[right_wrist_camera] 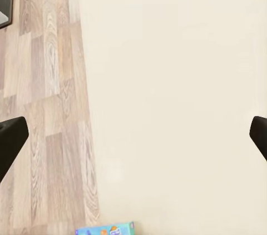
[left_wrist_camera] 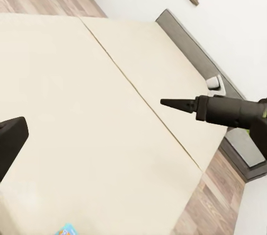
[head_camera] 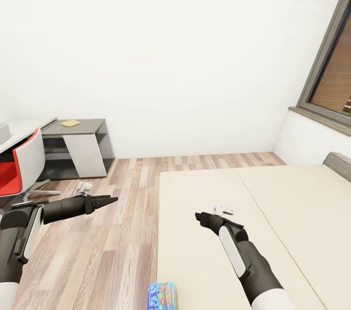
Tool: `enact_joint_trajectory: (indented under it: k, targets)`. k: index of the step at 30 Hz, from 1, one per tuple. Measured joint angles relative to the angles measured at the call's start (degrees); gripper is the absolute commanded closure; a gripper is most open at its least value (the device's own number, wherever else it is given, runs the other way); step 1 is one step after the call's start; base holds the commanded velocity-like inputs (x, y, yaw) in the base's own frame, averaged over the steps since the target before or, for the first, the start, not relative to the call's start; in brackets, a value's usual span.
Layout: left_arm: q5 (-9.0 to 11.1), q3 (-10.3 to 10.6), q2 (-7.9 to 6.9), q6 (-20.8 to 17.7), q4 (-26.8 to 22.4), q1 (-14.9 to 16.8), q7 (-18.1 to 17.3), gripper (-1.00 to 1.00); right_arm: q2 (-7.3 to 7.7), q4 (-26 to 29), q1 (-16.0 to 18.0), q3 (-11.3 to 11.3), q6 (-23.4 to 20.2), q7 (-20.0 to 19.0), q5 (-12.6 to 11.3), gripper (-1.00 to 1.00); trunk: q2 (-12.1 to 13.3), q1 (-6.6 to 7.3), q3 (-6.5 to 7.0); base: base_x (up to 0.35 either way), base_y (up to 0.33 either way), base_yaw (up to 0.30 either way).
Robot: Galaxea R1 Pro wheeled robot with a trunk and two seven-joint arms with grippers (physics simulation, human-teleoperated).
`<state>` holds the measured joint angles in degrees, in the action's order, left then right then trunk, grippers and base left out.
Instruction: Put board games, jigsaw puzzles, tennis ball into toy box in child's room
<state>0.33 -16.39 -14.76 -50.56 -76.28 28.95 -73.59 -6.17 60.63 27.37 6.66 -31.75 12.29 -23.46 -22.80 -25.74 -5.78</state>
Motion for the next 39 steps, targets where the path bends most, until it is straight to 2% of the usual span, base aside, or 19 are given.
enact_joint_trajectory:
  k: [29,39]
  targets:
    - [0.0,-0.02,0.0,0.0,-0.01,-0.01,0.31,-1.0,0.09,-0.27,0.0,0.01,0.2,0.0,0.09,-1.0,0.01,0.0,2.72,0.0,0.0,0.02]
    - [-0.01,-0.01,0.01,0.0,0.0,0.0,0.32,-1.0,0.09,-0.06,-0.03,-0.05,0.17,0.0,0.0,-1.0,0.01,0.0,3.02,0.0,0.0,0.036]
